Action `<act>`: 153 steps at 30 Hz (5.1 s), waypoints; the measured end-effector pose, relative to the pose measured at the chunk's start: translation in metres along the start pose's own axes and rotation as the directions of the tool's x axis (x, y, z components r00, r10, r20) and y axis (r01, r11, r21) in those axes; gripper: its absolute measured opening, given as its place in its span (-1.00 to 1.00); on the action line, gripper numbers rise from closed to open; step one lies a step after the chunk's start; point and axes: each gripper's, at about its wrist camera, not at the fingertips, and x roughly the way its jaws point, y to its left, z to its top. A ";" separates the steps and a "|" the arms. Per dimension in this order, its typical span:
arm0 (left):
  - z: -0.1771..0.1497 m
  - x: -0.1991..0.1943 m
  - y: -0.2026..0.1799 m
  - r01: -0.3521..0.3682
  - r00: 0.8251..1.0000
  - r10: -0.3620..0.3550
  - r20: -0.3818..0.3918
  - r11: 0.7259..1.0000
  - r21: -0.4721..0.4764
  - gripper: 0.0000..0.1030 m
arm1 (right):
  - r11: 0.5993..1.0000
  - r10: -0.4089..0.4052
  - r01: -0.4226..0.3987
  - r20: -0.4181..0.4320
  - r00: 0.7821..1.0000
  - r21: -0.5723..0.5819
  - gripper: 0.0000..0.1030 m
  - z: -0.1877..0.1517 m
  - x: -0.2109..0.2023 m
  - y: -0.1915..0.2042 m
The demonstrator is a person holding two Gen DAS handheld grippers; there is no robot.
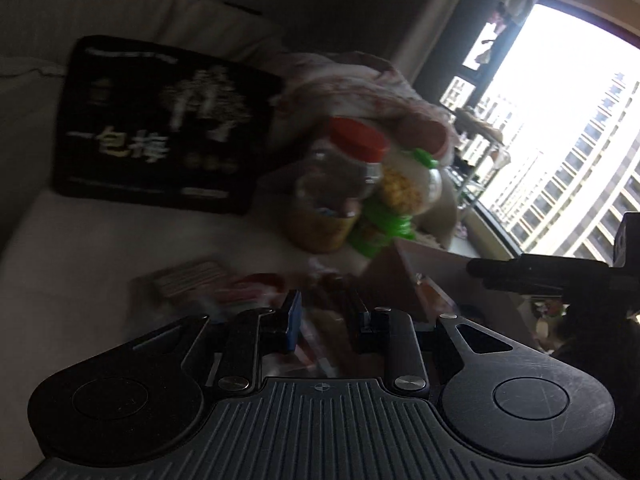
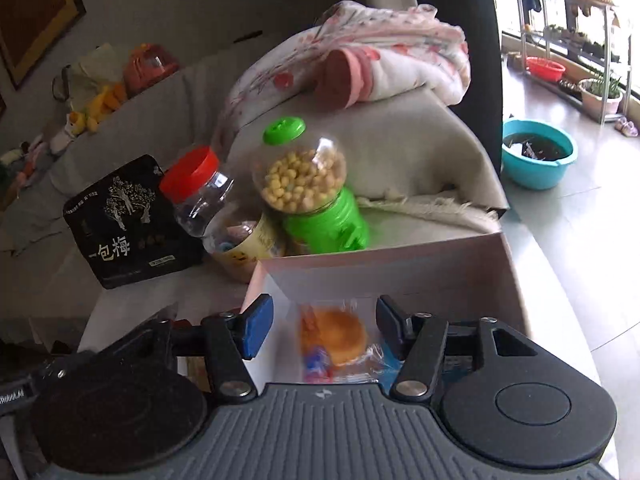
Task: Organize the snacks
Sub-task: 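Place the bun in the pink box with the right tool while the left tool drops the blue bag in, then grasp the white rice cracker bag with the right tool while the left tool grasps a yellow packet, then lift the rice cracker bag with the right tool while the left tool lifts the yellow packet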
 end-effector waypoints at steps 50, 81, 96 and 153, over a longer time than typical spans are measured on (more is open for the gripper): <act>-0.083 -0.105 0.097 -0.118 0.993 0.116 -0.034 0.989 -0.084 -0.49 | 0.956 0.045 -0.072 -0.100 0.994 -0.284 0.68 -0.155 0.041 0.170; -0.071 -0.061 0.058 -0.031 0.996 0.016 -0.093 0.987 -0.160 -0.49 | 0.878 0.071 -0.082 -0.042 0.997 -0.472 0.46 -0.234 -0.084 0.085; -0.096 -0.066 0.070 0.036 0.989 -0.064 -0.132 0.979 -0.199 -0.49 | 0.892 0.114 -0.107 -0.012 0.993 -0.438 0.62 -0.154 -0.045 0.082; -0.116 -0.077 -0.058 0.017 0.989 0.009 -0.149 0.984 0.175 -0.47 | 0.988 0.006 -0.002 0.026 1.000 -0.152 1.00 -0.223 -0.082 0.015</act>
